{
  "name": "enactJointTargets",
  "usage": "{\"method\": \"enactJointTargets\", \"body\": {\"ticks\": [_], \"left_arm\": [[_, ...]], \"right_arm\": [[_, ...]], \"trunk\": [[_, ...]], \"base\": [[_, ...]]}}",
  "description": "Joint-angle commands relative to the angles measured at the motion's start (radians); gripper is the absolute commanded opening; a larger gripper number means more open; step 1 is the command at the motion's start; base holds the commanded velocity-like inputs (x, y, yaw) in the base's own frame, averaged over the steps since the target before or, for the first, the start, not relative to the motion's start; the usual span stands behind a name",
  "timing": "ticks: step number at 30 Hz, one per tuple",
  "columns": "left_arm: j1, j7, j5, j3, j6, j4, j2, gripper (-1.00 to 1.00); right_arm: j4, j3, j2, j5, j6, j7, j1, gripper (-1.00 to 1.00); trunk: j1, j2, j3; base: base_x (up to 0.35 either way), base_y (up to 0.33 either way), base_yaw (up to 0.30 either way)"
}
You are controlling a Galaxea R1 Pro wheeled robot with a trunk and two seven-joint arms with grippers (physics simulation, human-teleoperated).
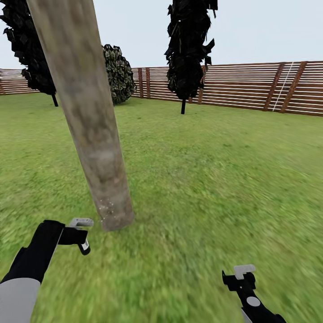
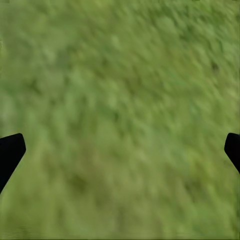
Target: In the garden, pick up the pesticide atomizer on the floor and spray pesticide onto both trees until each tree trunk is fully covered.
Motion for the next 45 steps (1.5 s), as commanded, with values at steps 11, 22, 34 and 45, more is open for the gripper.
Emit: {"method": "enactJointTargets", "body": {"ticks": [11, 22, 34, 45], "left_arm": [[-0.002, -0.013, -0.014, 0.001, 0.004, -0.032, 0.000, -1.00], [-0.005, -0.013, -0.013, 0.001, 0.015, -0.062, -0.002, -1.00], [-0.004, -0.012, -0.016, 0.001, 0.028, -0.065, -0.004, -1.00], [-0.004, -0.011, -0.017, 0.001, 0.028, -0.065, -0.005, -1.00]], "right_arm": [[0.001, 0.008, -0.002, 0.008, 0.000, -0.010, -0.001, 1.00], [0.001, 0.009, 0.000, 0.008, 0.000, -0.010, 0.000, 1.00], [0.001, 0.009, 0.000, 0.008, 0.000, -0.010, 0.000, 1.00], [0.001, 0.009, 0.000, 0.007, 0.000, -0.010, -0.001, 1.00]], "trunk": [[0.000, 0.000, -0.001], [0.000, 0.000, -0.001], [0.000, 0.000, -0.001], [0.000, 0.000, -0.001]], "base": [[0.168, -0.185, 0.114], [-0.139, -0.261, 0.000], [0.190, -0.206, 0.207], [0.066, -0.256, 0.071]]}}
